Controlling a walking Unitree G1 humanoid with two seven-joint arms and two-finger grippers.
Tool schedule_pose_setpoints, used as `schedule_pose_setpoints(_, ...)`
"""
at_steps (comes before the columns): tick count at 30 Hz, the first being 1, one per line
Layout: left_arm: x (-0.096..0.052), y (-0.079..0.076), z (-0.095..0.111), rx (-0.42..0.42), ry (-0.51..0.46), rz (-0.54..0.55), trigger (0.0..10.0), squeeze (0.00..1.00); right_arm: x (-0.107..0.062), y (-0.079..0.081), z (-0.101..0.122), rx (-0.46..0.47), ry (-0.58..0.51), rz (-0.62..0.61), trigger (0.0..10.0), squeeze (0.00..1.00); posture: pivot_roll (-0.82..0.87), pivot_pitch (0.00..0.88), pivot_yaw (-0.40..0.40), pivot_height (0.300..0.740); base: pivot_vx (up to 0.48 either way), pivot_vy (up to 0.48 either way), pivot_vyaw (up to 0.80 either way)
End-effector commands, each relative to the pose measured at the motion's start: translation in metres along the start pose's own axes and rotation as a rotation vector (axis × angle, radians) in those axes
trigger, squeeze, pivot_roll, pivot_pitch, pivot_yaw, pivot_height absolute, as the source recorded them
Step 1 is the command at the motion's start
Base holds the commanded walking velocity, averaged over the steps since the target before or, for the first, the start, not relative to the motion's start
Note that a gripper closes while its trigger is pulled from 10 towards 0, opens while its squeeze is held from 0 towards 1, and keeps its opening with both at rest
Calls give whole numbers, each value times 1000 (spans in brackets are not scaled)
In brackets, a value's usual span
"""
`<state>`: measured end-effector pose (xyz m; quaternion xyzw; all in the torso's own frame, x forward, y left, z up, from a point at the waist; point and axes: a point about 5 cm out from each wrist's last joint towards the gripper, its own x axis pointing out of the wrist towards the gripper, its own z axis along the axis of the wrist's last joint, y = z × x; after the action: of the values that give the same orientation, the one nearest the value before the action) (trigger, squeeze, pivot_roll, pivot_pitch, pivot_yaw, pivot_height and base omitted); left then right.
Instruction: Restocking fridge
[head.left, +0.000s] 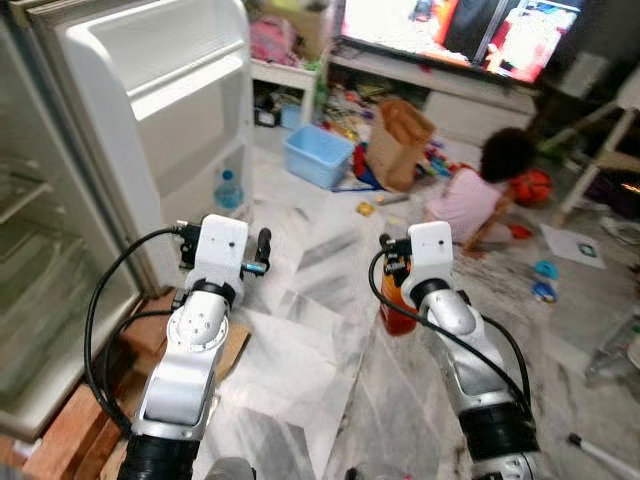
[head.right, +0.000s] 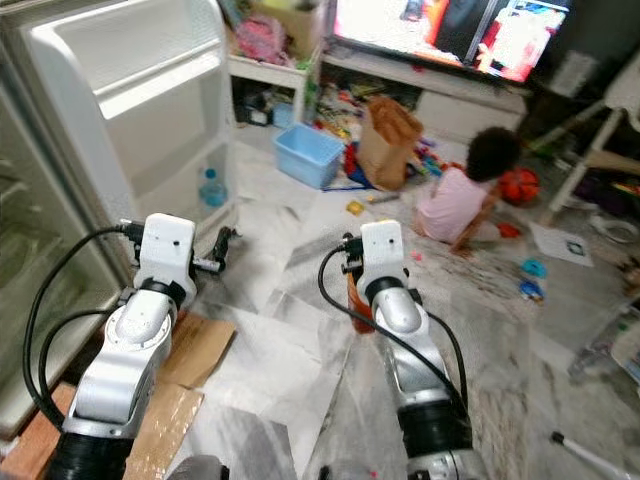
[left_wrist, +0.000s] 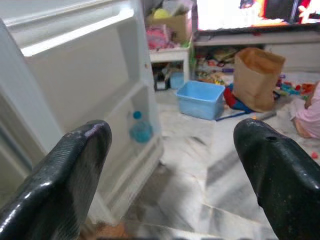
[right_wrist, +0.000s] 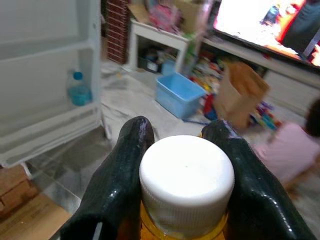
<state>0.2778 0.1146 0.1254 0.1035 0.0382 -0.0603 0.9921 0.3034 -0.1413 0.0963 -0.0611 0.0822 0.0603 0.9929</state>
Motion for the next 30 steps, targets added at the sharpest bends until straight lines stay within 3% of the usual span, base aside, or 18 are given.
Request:
schedule_pose_setpoints(1, 1, 4, 2, 26, -7, 20, 10000, 0, 3, -3, 10, 3, -41, -8, 10000, 0, 79, 0, -70, 740, 277, -386, 800)
schedule_pose_setpoints(7, 1, 12, -2, 65, 22, 89, 10000, 0, 3, 0, 11, 9, -50, 15, 10000, 0, 81, 0, -70, 740, 277, -387, 800)
schedule_pose_setpoints(13, -4, 32, -9, 78, 60, 206, 10000, 0, 6, 1, 13, 52, -73, 3, 10000, 0, 98, 0, -35, 740, 131, -132, 360)
schedule_pose_setpoints(16, -12, 43, -11, -4, 61, 190, 10000, 0, 7, 0, 11, 88, -78, -25, 10000, 0, 113, 0, 3, 740, 0, 0, 0)
schedule_pose_setpoints(18, -22, 56, -15, 10, 65, 211, 10000, 0, 7, 0, 9, 111, -83, -49, 10000, 0, 116, 0, 23, 740, 0, 0, 0)
schedule_pose_setpoints(22, -28, 60, -20, -1, 83, 225, 10000, 0, 7, 1, 8, 117, -83, -56, 10000, 0, 116, 0, 28, 740, 0, 0, 0)
schedule_pose_setpoints(25, -45, 66, -32, -15, 138, 274, 10000, 0, 6, -2, 6, 145, -83, -64, 10000, 0, 129, 0, -4, 740, 0, 0, 0)
schedule_pose_setpoints(30, -58, 67, -31, -15, 110, 339, 10000, 0, 7, -6, 6, 153, -86, -60, 10000, 0, 153, 0, -54, 740, 0, 0, 0)
